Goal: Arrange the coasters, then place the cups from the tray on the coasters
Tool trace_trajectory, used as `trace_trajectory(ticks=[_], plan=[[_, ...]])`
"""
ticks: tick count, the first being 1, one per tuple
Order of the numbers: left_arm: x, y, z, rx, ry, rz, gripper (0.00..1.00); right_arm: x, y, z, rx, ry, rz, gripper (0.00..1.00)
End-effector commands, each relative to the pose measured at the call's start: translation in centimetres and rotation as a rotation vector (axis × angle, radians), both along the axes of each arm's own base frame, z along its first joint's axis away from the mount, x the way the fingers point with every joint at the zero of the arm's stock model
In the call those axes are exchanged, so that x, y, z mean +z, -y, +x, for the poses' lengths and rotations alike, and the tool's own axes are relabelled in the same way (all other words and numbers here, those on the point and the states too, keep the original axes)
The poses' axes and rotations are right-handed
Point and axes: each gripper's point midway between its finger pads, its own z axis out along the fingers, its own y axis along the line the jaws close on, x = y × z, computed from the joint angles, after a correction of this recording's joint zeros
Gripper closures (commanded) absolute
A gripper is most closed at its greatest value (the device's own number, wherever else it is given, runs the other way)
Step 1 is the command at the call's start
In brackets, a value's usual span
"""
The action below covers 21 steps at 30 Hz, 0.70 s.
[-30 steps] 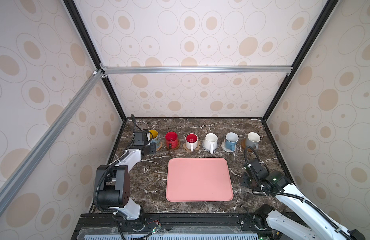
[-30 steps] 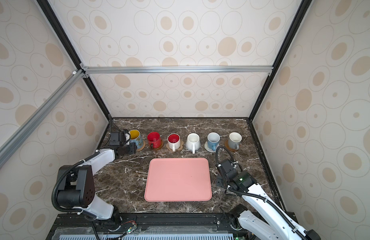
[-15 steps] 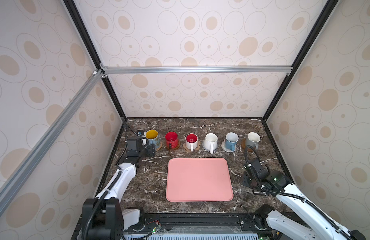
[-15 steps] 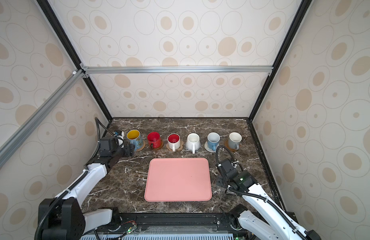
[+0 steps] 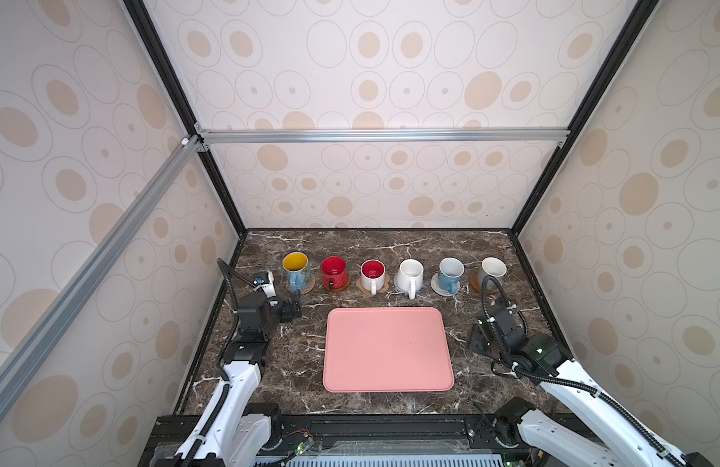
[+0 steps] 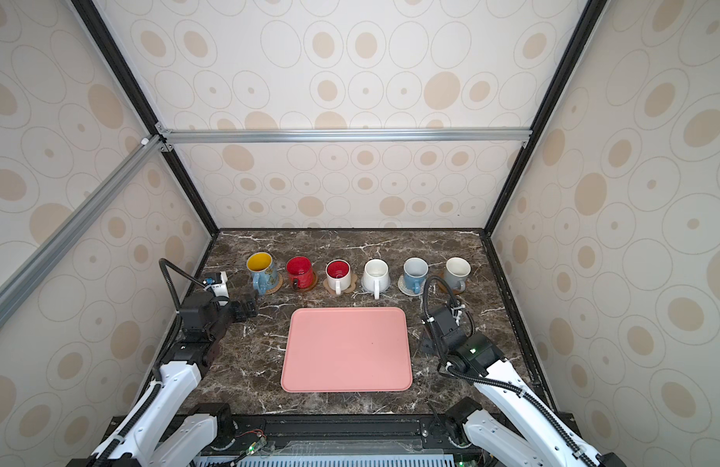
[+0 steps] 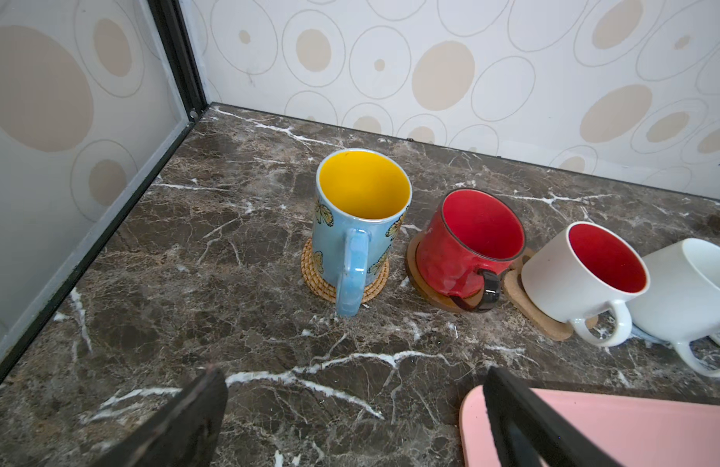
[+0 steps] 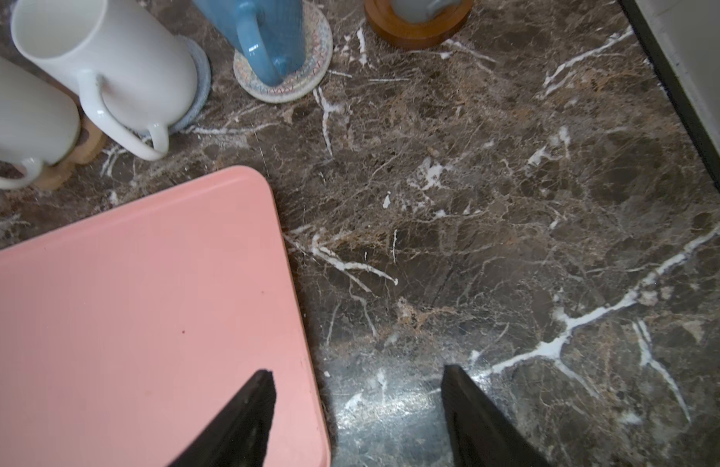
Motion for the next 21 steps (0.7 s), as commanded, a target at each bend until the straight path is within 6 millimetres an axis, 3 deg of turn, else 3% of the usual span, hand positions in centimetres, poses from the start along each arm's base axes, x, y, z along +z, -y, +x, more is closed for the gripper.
trace_trajectory(ticks=[1, 2, 6, 12, 17, 21], plan=[[1.9, -0.5, -0.4, 0.032, 0.145, -0.014, 0.00, 1.9, 0.9, 1.3, -0.034, 0.094, -0.039, 0.09], [1.9, -0.8, -0.9, 0.047, 0.173, -0.013, 0.00, 2.2, 1.1, 1.6, -0.043, 0.113, -0.050, 0.00], [2.8, -1.9, -2.7, 0.106, 0.321, 0.012, 0.00, 3.9, 1.8, 2.7, -0.056, 0.207, -0.094, 0.00], [1.5, -4.4, -4.4, 0.249, 0.420, 0.047, 0.00, 5.2, 2.7, 4.7, -0.017, 0.367, -0.244, 0.00], [-1.3, -4.5, -3.5, 0.242, 0.322, 0.103, 0.00, 4.1, 3.0, 6.6, 0.036, 0.519, -0.423, 0.00], [-3.8, -4.9, -3.3, 0.270, 0.259, 0.101, 0.00, 1.8, 5.1, 7.1, -0.016, 0.507, -0.493, 0.00]])
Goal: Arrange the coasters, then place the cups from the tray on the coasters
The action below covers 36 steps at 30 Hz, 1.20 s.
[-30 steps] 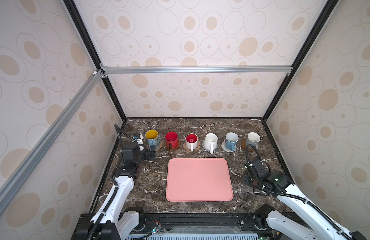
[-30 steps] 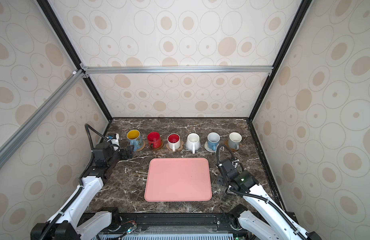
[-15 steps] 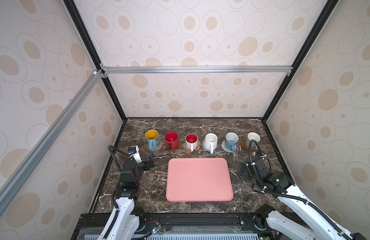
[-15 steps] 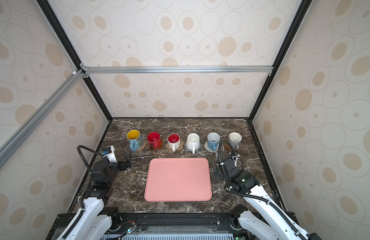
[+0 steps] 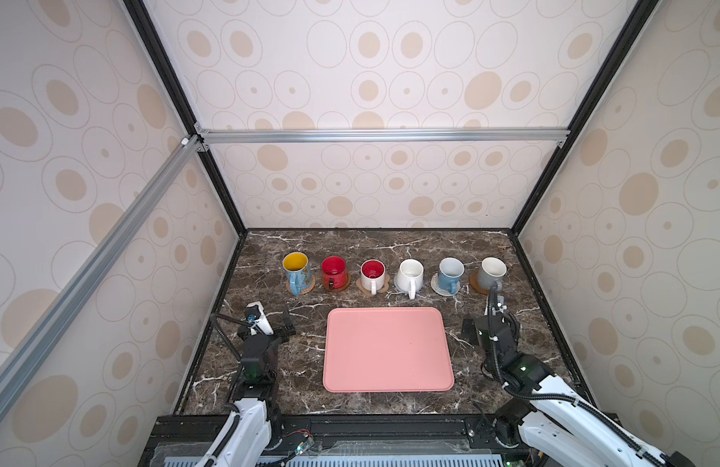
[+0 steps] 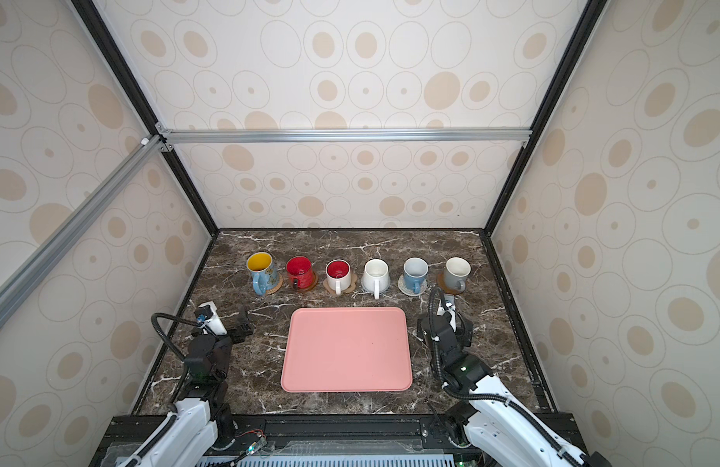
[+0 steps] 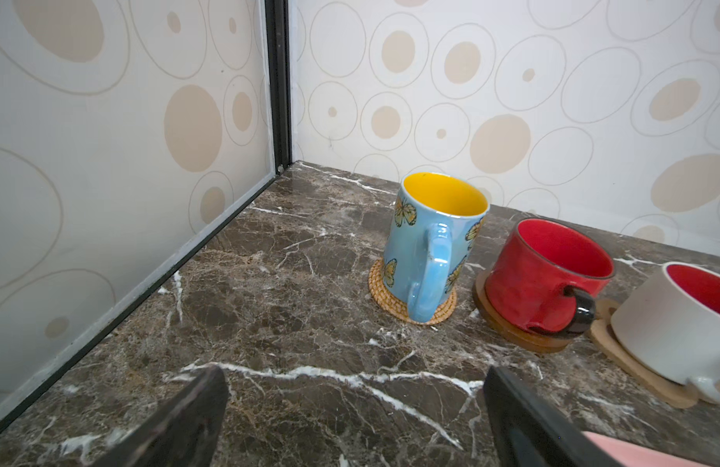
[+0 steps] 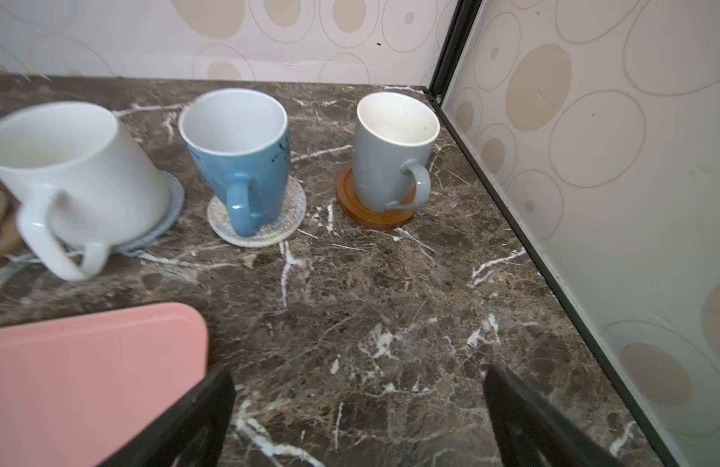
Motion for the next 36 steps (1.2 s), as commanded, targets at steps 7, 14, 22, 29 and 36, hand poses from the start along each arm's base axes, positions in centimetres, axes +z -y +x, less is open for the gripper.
trace_trajectory(ticks=[7, 14, 22, 29, 36], plan=[[1.4, -1.7, 0.7, 0.086, 0.063, 0.103, 0.00, -1.8, 5.3, 2.1, -0.169, 0.106, 0.031, 0.00], [1.9, -2.1, 1.5, 0.105, 0.086, 0.130, 0.00, -2.4, 5.6, 5.3, -0.110, 0.050, 0.033, 0.00], [2.1, -1.6, 2.8, 0.073, 0.095, 0.135, 0.00, -2.6, 4.8, 7.8, -0.067, 0.035, 0.014, 0.00], [2.1, -1.4, 3.8, 0.059, 0.092, 0.144, 0.00, -2.2, 4.7, 8.4, -0.058, 0.091, 0.034, 0.00], [2.1, -1.0, 5.2, 0.039, 0.088, 0.147, 0.00, -2.1, 3.9, 9.4, -0.019, 0.128, 0.074, 0.00]])
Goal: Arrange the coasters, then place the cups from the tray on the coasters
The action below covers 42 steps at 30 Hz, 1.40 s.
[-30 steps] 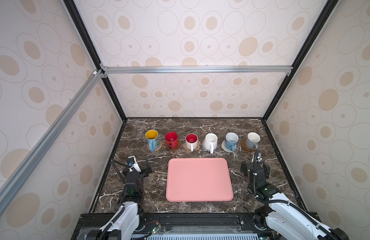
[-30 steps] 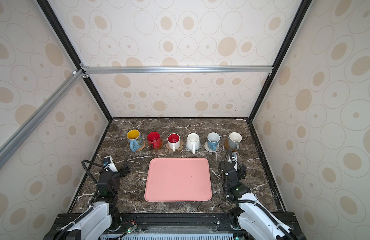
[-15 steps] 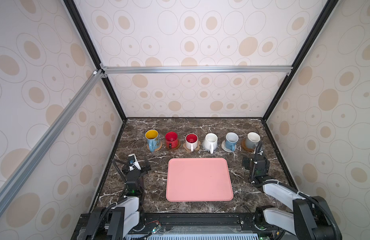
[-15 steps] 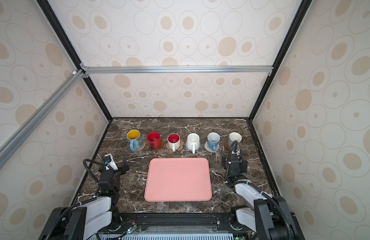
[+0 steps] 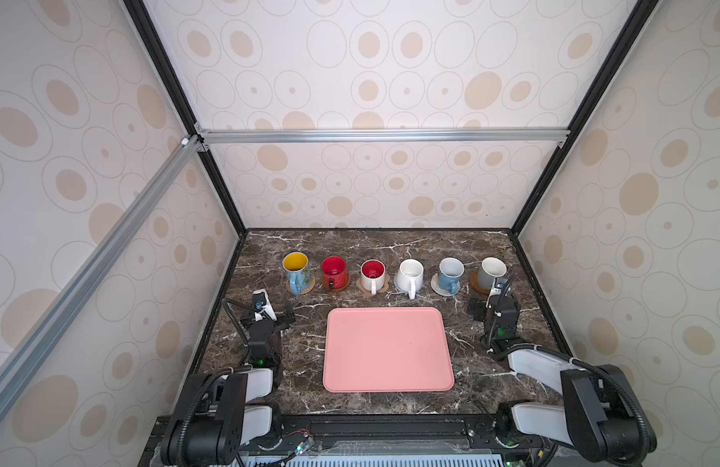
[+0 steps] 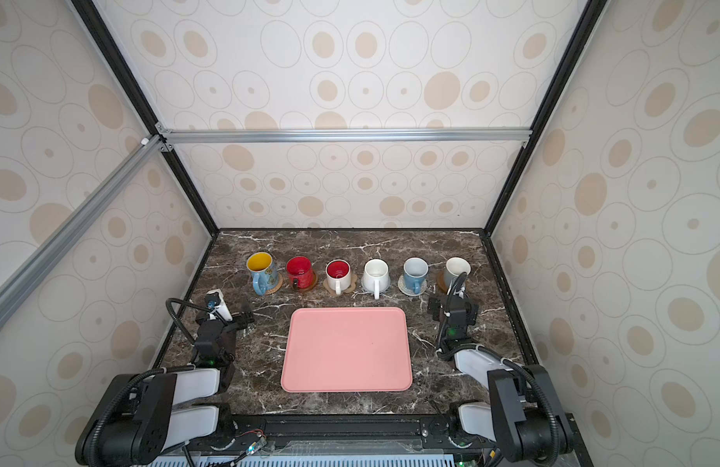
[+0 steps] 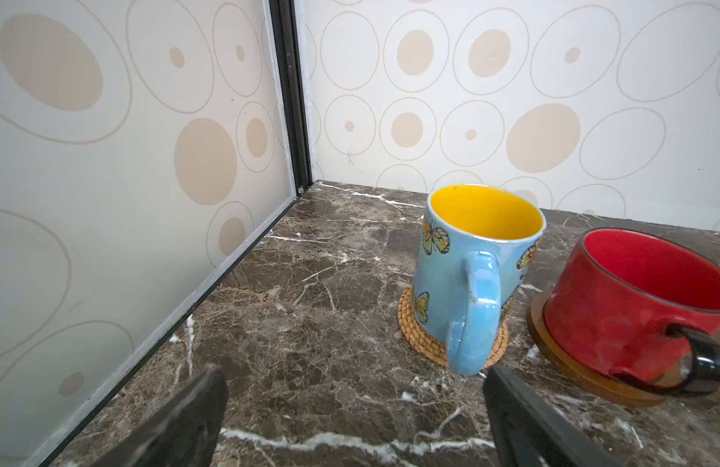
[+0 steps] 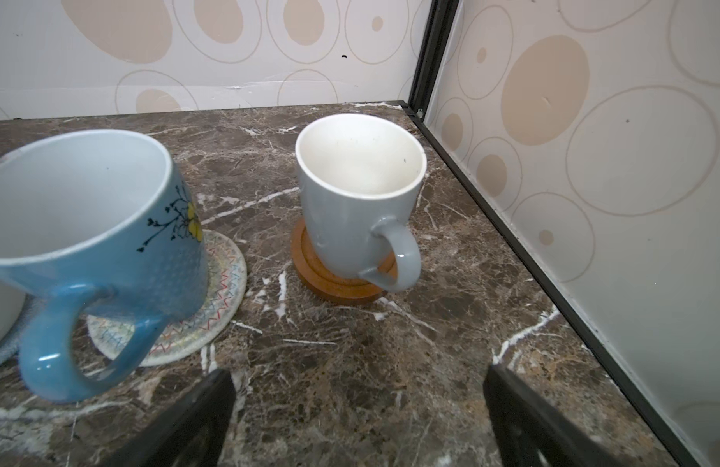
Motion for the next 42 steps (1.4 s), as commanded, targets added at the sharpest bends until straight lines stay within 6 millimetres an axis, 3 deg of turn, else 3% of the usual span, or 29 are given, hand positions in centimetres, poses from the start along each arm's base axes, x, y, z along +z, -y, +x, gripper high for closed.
trace_trajectory(ticks=[1, 24, 28, 32, 36, 37, 42], plan=[[2.1, 0.2, 0.9, -0.019, 0.068, 0.026, 0.00, 0.7, -0.3, 0.7, 0.020, 0.054, 0.019, 0.00], [1.8, 0.8, 1.9, -0.055, 0.051, 0.032, 0.00, 0.6, 0.1, 1.2, 0.041, 0.063, 0.058, 0.00], [2.0, 1.1, 2.3, -0.075, 0.057, 0.038, 0.00, -0.7, 0.8, 1.6, 0.029, 0.128, 0.060, 0.00], [1.8, 1.1, 2.5, -0.075, 0.061, 0.036, 0.00, -1.9, -0.3, 2.6, 0.103, 0.091, 0.053, 0.00], [0.9, 0.9, 1.3, -0.060, 0.134, 0.030, 0.00, -1.9, -0.3, 2.6, 0.104, 0.076, 0.060, 0.00], [1.5, 0.9, 1.1, -0.061, 0.171, 0.039, 0.00, -1.9, -0.3, 2.6, 0.104, 0.081, 0.057, 0.00], [-0.4, 2.0, 3.9, -0.130, 0.030, 0.044, 0.00, -2.2, -1.0, 3.3, 0.142, 0.039, 0.056, 0.00]])
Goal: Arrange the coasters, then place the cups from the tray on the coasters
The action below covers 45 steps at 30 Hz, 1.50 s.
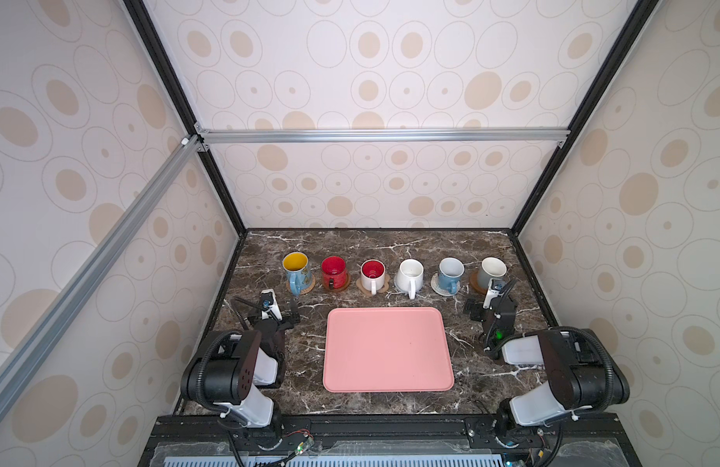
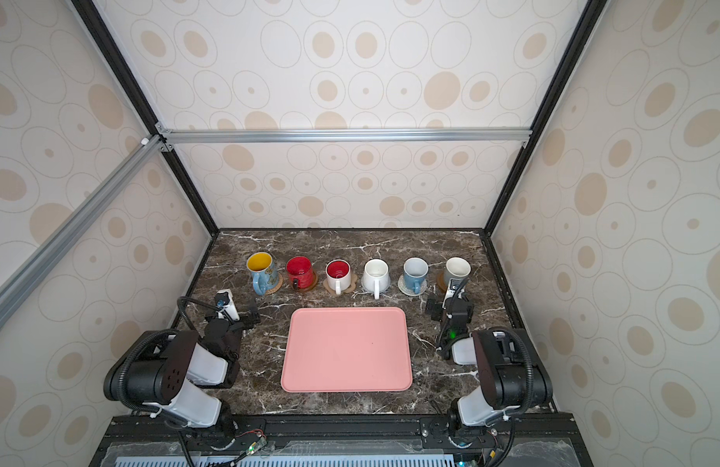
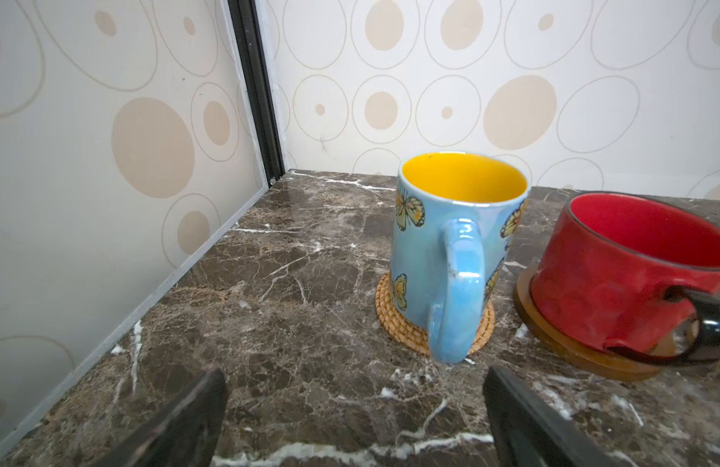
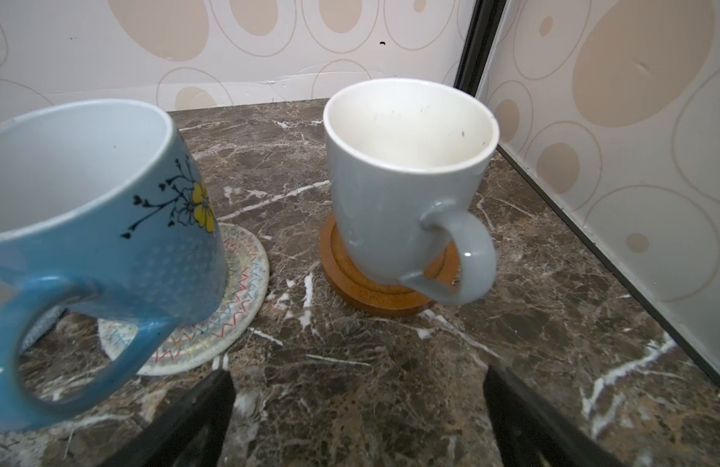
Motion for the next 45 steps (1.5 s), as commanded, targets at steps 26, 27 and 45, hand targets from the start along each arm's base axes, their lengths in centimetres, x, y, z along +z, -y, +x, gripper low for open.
trace_trajectory(ticks=[26, 27, 45], plan=[[1.89, 1.17, 2.40, -0.069, 0.033, 0.048, 0.00, 0.76, -1.32, 1.65, 0.089, -0.020, -0.017, 0.00], [1.92, 1.17, 2.40, -0.068, 0.034, 0.048, 0.00, 0.76, -1.31, 1.65, 0.089, -0.020, -0.018, 0.00], [1.88, 1.20, 2.40, -0.070, 0.032, 0.050, 0.00, 0.74, -1.29, 1.65, 0.087, -0.022, -0.019, 0.00]])
